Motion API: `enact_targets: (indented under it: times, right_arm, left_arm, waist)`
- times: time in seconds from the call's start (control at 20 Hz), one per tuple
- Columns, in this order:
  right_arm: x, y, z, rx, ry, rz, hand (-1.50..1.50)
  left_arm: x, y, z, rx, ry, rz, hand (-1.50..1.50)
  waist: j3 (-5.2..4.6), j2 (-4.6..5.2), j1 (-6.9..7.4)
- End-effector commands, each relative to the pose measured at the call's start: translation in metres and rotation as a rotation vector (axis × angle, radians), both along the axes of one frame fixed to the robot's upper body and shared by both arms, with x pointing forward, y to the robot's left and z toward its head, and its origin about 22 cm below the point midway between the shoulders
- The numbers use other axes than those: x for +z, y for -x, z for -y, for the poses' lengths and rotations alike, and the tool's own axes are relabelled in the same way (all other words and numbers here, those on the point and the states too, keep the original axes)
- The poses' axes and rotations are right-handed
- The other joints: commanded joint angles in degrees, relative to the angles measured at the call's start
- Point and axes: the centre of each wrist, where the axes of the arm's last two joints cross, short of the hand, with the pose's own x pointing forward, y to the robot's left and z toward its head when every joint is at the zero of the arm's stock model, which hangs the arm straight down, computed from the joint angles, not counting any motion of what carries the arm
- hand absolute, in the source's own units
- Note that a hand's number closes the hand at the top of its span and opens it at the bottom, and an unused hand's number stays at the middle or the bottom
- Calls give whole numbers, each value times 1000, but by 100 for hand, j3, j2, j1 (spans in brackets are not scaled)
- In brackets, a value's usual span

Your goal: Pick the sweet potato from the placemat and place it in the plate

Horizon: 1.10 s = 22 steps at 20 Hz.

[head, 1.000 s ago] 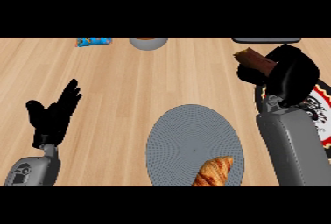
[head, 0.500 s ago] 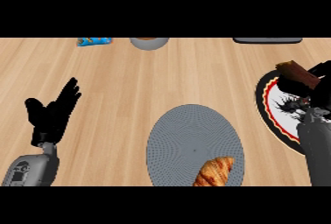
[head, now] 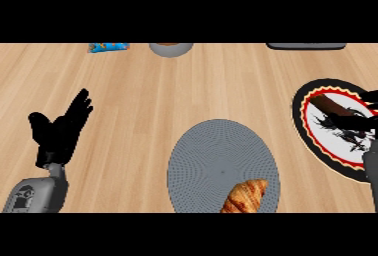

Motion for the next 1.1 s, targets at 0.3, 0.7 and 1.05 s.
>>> enact_targets:
  times: [0.3,0.7,1.05]
  right_arm:
    - [25,0,9,188,86,338,-150]
    - [66,21,-14,203,-210,619,-150]
    - [52,59,19,251,-480,608,-150]
  left_arm:
    - [3,1,-5,-10,-7,3,0]
    - [-11,6,-2,19,-3,-11,0]
    - [0,2,3,17,6,0,0]
  waist:
    - [0,-9,8]
    - [-7,-29,-85]
    - [-3,-18,-61]
